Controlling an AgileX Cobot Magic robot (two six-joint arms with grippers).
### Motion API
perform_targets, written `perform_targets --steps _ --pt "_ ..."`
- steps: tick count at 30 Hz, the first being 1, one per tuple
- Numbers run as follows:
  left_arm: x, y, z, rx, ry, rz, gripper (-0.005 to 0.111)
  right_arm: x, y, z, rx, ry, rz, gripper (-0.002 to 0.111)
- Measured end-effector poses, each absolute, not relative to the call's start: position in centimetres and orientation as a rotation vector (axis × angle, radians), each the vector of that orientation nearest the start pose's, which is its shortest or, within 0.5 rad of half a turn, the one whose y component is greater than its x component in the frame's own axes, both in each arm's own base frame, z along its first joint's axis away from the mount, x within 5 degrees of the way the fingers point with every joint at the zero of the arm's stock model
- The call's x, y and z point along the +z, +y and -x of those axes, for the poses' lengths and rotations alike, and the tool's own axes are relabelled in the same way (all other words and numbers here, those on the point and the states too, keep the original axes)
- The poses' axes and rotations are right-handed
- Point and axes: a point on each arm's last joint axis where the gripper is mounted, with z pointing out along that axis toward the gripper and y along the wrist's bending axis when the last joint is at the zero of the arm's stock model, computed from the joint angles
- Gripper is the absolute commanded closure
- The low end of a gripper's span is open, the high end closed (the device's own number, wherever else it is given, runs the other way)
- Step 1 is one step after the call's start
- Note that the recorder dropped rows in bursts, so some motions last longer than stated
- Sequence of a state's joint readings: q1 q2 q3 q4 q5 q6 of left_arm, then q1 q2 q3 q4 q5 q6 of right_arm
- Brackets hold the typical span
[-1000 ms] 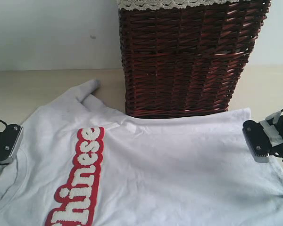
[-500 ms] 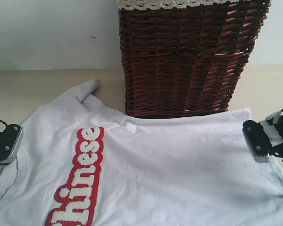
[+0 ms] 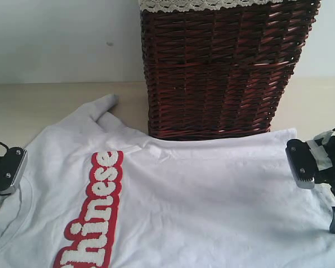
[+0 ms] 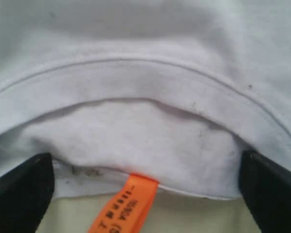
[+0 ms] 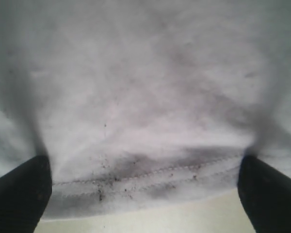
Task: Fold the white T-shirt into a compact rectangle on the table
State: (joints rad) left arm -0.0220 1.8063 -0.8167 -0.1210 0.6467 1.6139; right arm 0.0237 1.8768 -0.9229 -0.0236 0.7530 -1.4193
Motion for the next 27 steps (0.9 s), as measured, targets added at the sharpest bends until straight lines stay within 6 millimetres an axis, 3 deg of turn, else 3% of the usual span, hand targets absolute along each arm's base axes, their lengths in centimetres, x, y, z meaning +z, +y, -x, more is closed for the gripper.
perform_targets --steps 9,27 --pt "11.47 -1.28 -27.81 -0.056 2.206 -2.139 0.001 11.28 0.18 -29.65 -0.026 2.337 2.212 0.003" --pt "11.47 -1.28 -27.81 -0.056 2.206 -2.139 0.001 11.26 0.14 -29.79 -0.046 2.324 2.214 0.003"
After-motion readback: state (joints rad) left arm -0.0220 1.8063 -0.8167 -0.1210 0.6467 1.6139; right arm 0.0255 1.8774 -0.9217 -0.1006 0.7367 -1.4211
